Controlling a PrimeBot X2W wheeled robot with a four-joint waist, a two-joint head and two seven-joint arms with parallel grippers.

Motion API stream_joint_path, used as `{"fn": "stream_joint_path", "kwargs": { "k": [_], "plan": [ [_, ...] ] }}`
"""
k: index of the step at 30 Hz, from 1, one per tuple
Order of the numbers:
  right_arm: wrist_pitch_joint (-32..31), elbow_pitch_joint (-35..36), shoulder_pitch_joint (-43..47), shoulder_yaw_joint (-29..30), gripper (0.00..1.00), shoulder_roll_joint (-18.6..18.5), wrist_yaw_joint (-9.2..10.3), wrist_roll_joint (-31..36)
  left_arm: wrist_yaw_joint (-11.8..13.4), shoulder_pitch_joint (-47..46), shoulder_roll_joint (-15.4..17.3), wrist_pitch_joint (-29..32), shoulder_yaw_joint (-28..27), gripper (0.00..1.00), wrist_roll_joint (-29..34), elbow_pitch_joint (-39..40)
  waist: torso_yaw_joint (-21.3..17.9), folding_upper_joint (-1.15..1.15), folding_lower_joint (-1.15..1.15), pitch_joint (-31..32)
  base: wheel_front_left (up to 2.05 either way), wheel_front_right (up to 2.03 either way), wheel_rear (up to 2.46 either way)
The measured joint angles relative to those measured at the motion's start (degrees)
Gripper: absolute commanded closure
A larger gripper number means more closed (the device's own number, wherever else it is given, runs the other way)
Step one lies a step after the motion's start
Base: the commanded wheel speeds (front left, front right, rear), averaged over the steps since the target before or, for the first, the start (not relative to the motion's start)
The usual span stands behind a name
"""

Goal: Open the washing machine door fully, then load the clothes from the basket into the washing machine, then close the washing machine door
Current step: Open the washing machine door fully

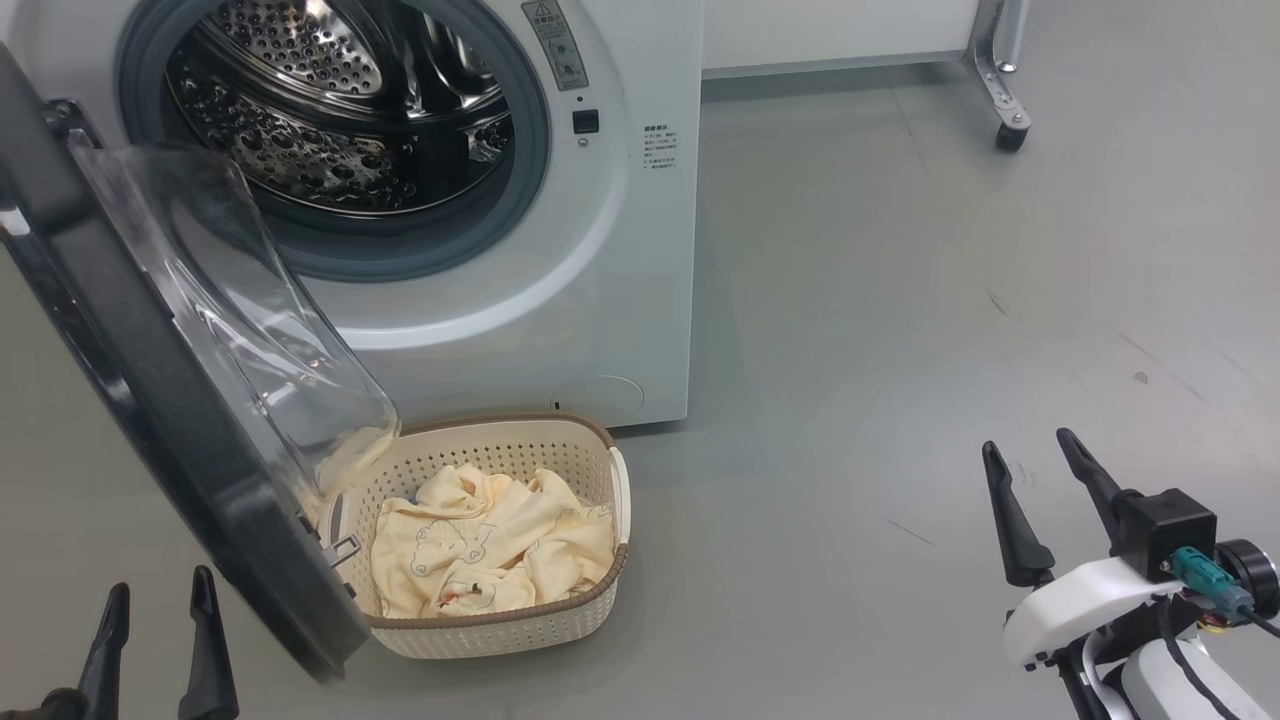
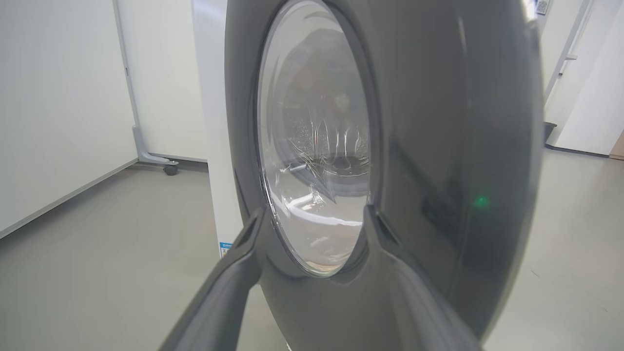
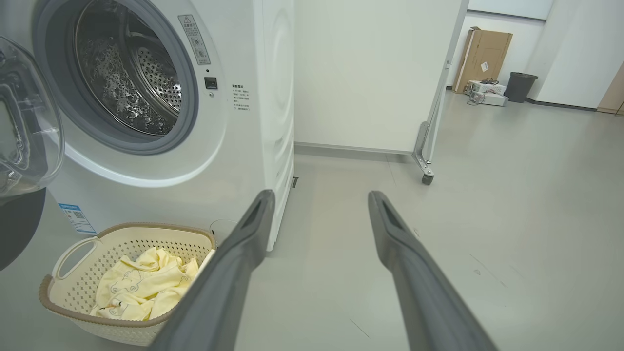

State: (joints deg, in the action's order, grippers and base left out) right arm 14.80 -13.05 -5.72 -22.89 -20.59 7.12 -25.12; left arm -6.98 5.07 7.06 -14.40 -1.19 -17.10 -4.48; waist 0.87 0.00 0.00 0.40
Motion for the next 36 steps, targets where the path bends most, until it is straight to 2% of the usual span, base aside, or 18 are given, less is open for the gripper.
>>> {"fn": "stream_joint_path", "kwargs": {
  "k": [10,11,12,17,21,30,33,36],
  "plan": [
    [0.0,1.5,2.8,2.7,0.0,3.1,0.0,2.6,0.0,0.0,-0.2,0.0,0.0,0.0,0.0,-0.3,0.3,0.0,0.0,0.2,0.0,0.0,0.0],
    [0.0,1.7,3.2,2.9,0.0,3.2,0.0,3.1,0.0,0.0,-0.2,0.0,0.0,0.27,0.0,-0.4,0.4,0.0,0.0,0.2,0.0,0.0,0.0],
    [0.0,1.8,3.4,3.1,0.0,3.4,0.0,3.4,0.0,0.0,-0.2,0.0,0.2,1.0,0.0,-0.6,0.4,0.0,0.0,0.2,0.0,0.0,0.0],
    [0.0,2.6,4.4,4.3,0.0,4.6,0.0,4.6,0.0,0.1,-0.2,0.0,1.1,1.0,0.0,-1.0,0.4,0.0,0.0,0.1,0.0,0.0,0.0],
    [0.0,3.0,5.1,5.0,0.0,5.2,0.0,5.4,0.0,-0.1,-0.3,0.0,-0.3,1.0,0.0,1.5,0.5,0.0,0.0,0.1,0.0,0.0,0.0],
    [0.0,4.0,6.3,6.3,0.0,6.4,0.0,6.7,0.0,-8.3,-0.8,-0.3,-7.4,1.0,-0.5,19.4,0.8,0.0,0.0,0.1,0.0,0.0,0.0],
    [0.0,4.2,6.9,6.4,0.0,6.6,0.0,7.1,0.0,-10.7,0.4,-0.4,-6.7,1.0,-0.5,24.9,0.9,0.0,0.0,0.1,0.0,0.0,0.0],
    [0.0,4.3,7.0,6.4,0.0,7.0,0.0,7.4,0.0,-11.7,1.4,-0.5,-3.6,1.0,-0.5,28.4,0.9,0.0,0.0,0.1,0.0,0.0,0.0]
  ]
}}
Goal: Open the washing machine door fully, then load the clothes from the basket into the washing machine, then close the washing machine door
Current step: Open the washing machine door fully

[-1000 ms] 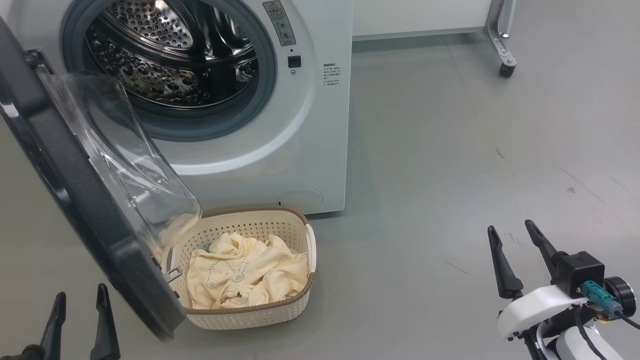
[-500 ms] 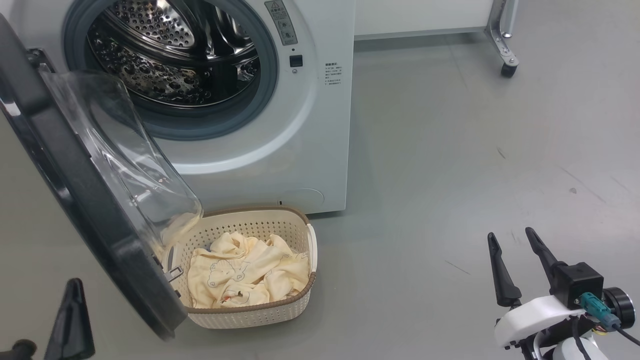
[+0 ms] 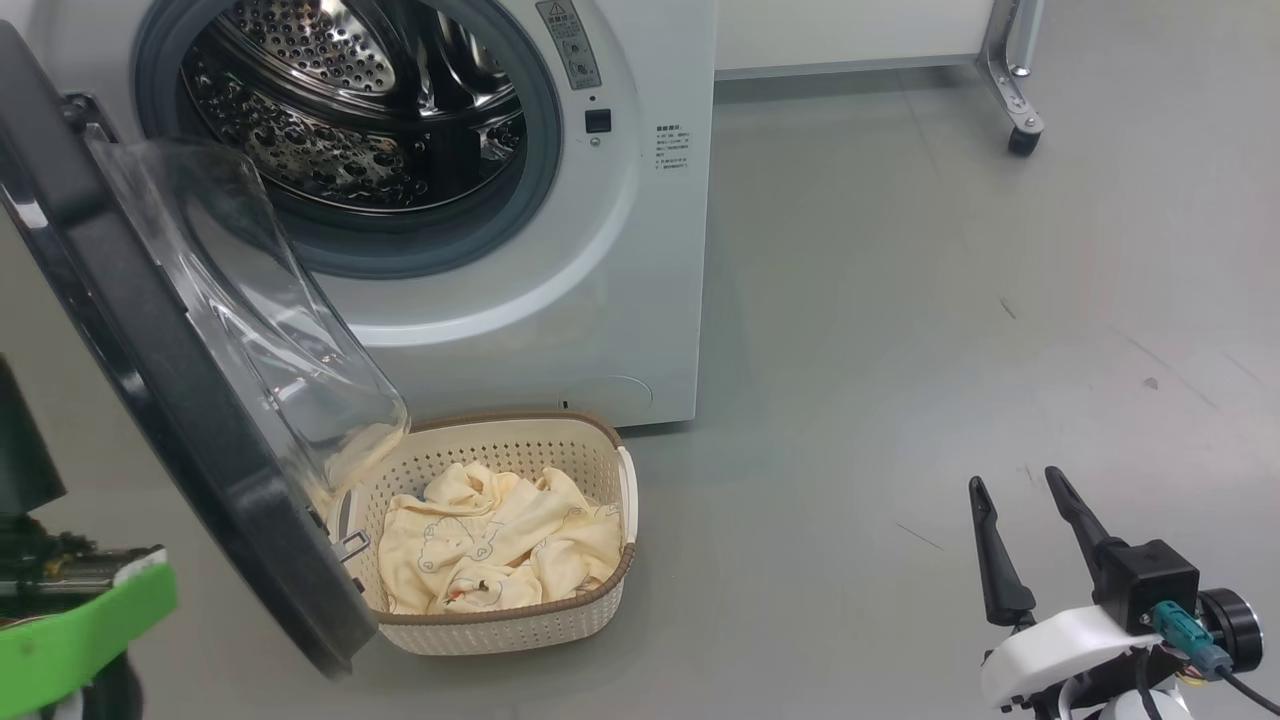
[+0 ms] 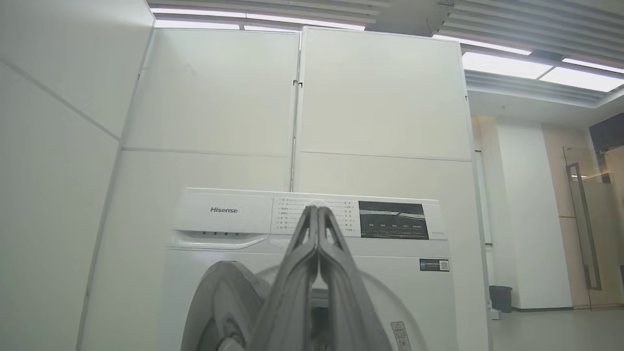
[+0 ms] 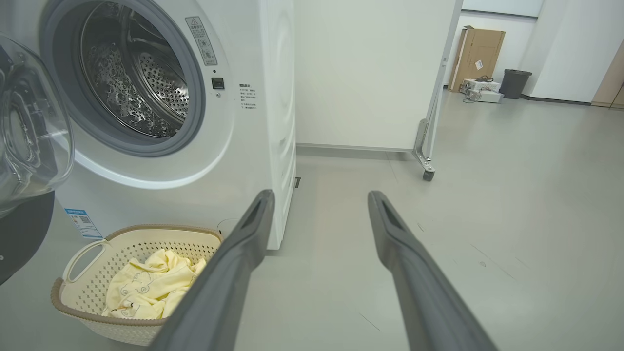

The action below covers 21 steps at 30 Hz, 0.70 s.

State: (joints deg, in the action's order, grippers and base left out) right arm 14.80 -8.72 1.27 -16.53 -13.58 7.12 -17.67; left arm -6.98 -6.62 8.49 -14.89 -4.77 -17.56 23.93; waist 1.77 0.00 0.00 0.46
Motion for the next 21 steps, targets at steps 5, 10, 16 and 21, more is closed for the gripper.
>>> {"fn": "stream_joint_path", "kwargs": {
  "k": [5,10,16,21],
  "plan": [
    [0.0,0.3,0.3,0.0,0.0,0.5,0.0,0.1,0.0,-0.3,1.6,0.0,7.8,1.0,-0.2,4.5,-0.1,0.0,0.0,0.0,0.0,0.0,0.0],
    [0.0,0.3,0.9,-0.1,0.0,0.8,0.0,0.3,0.0,-0.2,3.5,0.0,17.7,1.0,-0.9,6.8,-0.3,0.0,0.0,0.1,0.0,0.0,0.0],
    [0.0,0.4,0.9,-0.1,0.0,0.9,0.0,0.6,0.0,1.6,4.4,0.0,26.8,1.0,-1.9,6.7,-0.4,0.0,0.0,0.0,0.0,0.0,0.0],
    [0.0,0.4,1.0,-0.3,0.0,1.0,0.0,0.6,0.0,5.5,5.3,0.0,34.7,1.0,-3.6,3.6,-0.7,0.0,0.0,-0.2,0.0,0.0,0.0]
  ]
}}
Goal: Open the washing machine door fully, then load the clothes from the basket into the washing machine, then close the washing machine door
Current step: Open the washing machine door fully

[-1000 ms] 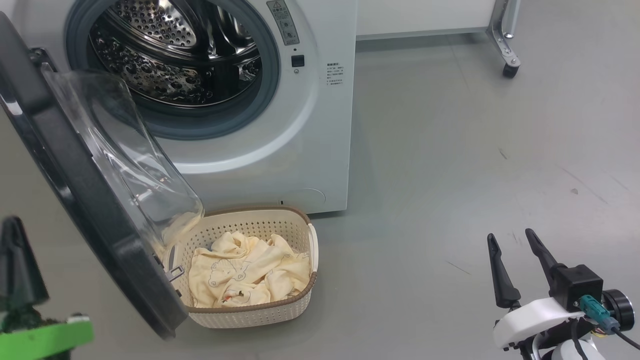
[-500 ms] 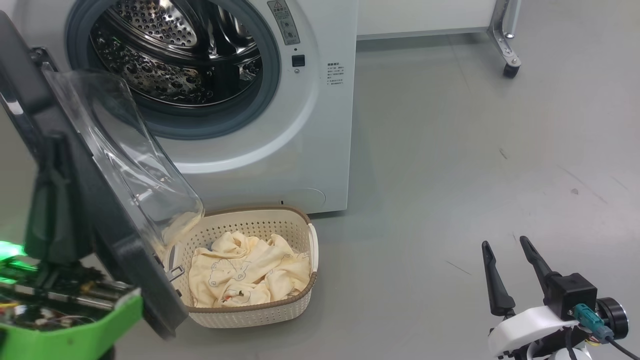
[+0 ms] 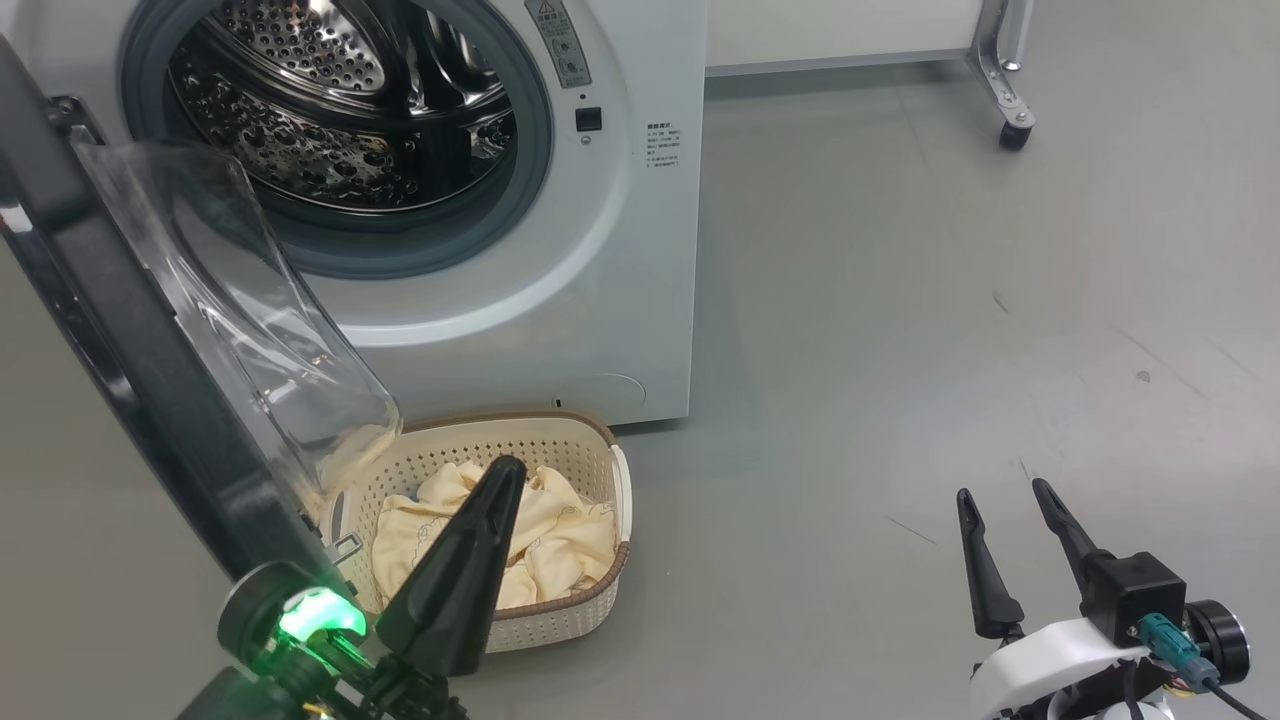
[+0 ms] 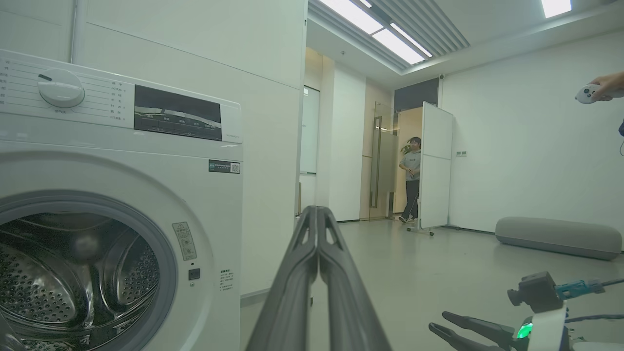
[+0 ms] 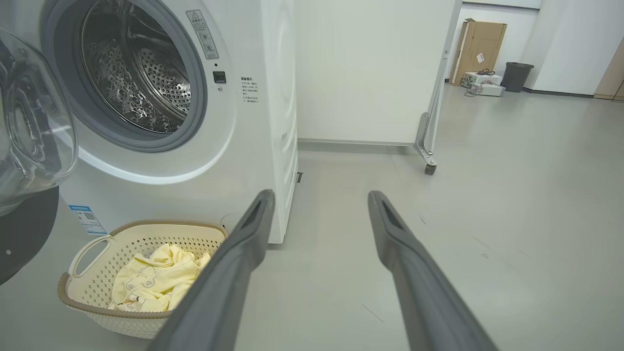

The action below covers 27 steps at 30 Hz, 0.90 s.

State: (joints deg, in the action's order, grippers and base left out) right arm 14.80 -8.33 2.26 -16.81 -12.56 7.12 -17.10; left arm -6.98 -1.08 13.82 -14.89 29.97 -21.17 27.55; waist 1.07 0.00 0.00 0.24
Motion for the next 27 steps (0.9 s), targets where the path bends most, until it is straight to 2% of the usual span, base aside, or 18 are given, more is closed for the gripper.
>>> {"fn": "stream_joint_path", "kwargs": {
  "k": [10,17,27],
  "plan": [
    [0.0,-0.1,0.2,-0.2,0.0,0.1,-0.01,0.0,0.0,3.3,1.1,0.0,3.0,1.0,-0.4,-7.7,-0.3,0.0,0.0,-0.6,0.0,0.0,0.0],
    [0.0,-0.1,0.2,-0.9,0.0,0.5,-0.07,0.0,0.0,4.9,1.0,0.0,-0.4,1.0,-0.4,-14.2,-0.6,0.0,0.0,-2.2,0.0,0.0,0.0],
    [0.0,0.4,0.0,-0.8,0.0,1.4,-0.07,0.0,0.1,4.2,0.5,0.1,-6.0,1.0,-0.5,-19.3,-1.1,0.0,0.0,-5.5,0.0,0.0,0.0]
  ]
}}
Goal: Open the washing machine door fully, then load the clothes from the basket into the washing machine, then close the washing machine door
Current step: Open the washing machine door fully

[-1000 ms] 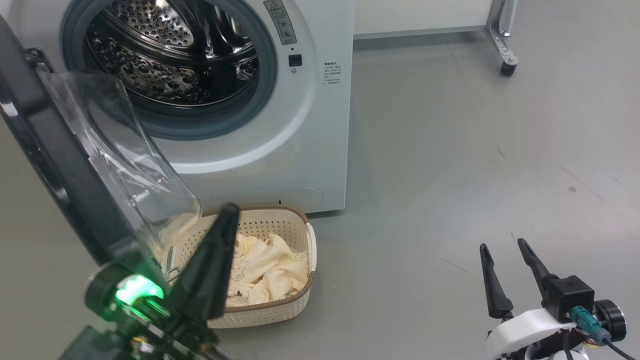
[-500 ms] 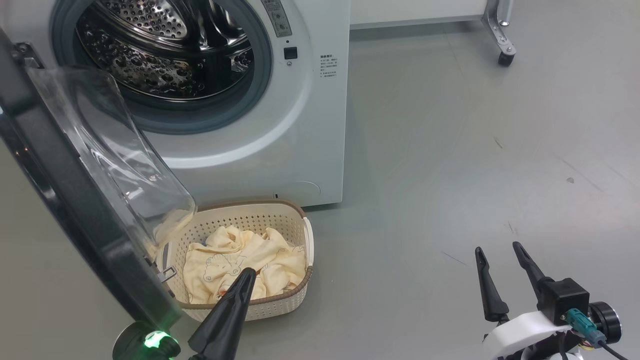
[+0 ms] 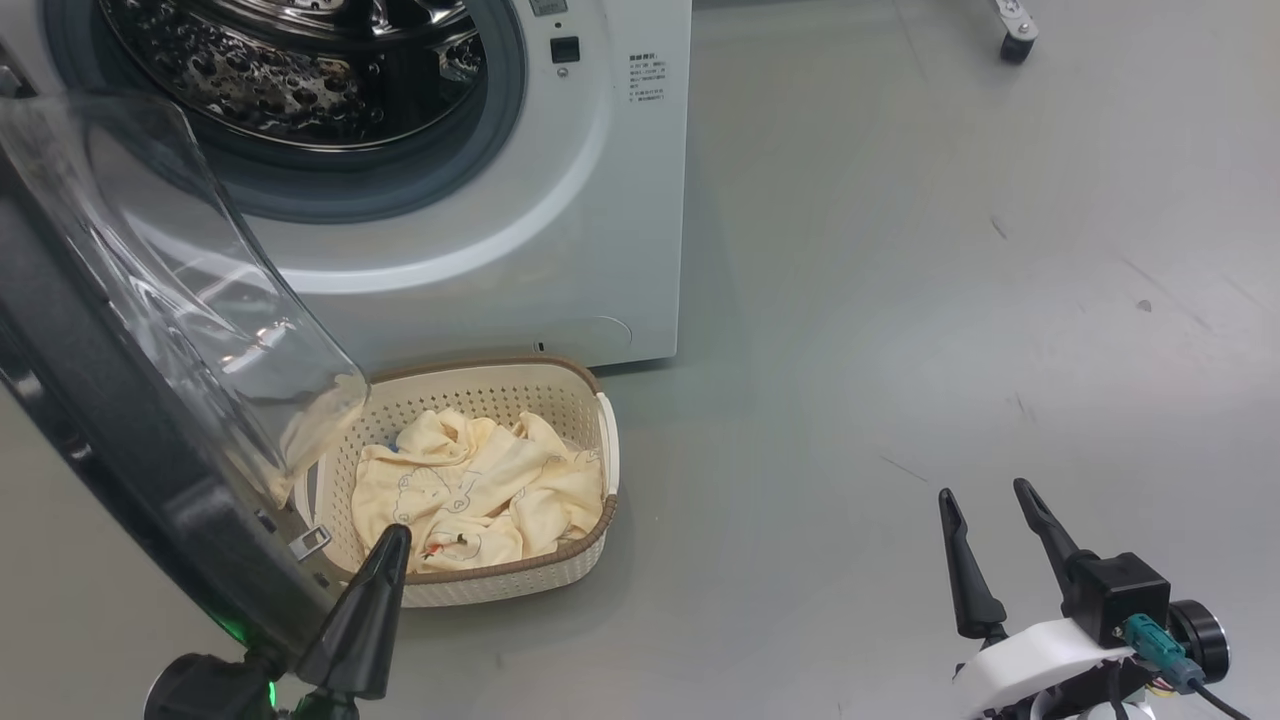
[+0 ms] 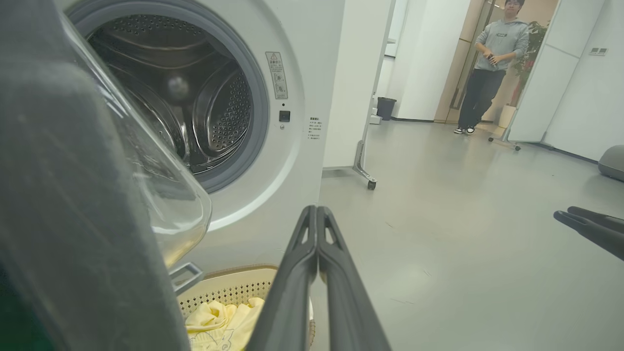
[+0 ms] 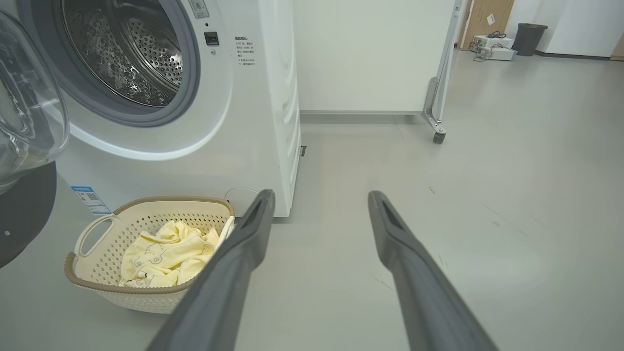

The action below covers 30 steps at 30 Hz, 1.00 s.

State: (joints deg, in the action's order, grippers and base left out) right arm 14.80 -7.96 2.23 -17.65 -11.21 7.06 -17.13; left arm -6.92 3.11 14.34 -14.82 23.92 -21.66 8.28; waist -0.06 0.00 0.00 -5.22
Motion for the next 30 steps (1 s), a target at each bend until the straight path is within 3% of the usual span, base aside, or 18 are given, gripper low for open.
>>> {"fn": "stream_joint_path", "kwargs": {
  "k": [12,30],
  "plan": [
    [0.0,-0.2,-0.3,1.0,0.0,0.7,0.0,-0.1,0.0,-4.9,-1.9,0.0,-3.1,1.0,-0.6,-4.1,1.5,0.0,0.0,-2.6,0.0,0.0,0.0],
    [0.0,-1.6,-1.3,1.1,0.0,1.0,0.0,-0.1,-0.1,-5.3,-4.0,0.0,-4.1,1.0,-0.5,-8.1,8.2,0.0,0.0,-2.5,0.0,0.0,0.0]
  ]
}}
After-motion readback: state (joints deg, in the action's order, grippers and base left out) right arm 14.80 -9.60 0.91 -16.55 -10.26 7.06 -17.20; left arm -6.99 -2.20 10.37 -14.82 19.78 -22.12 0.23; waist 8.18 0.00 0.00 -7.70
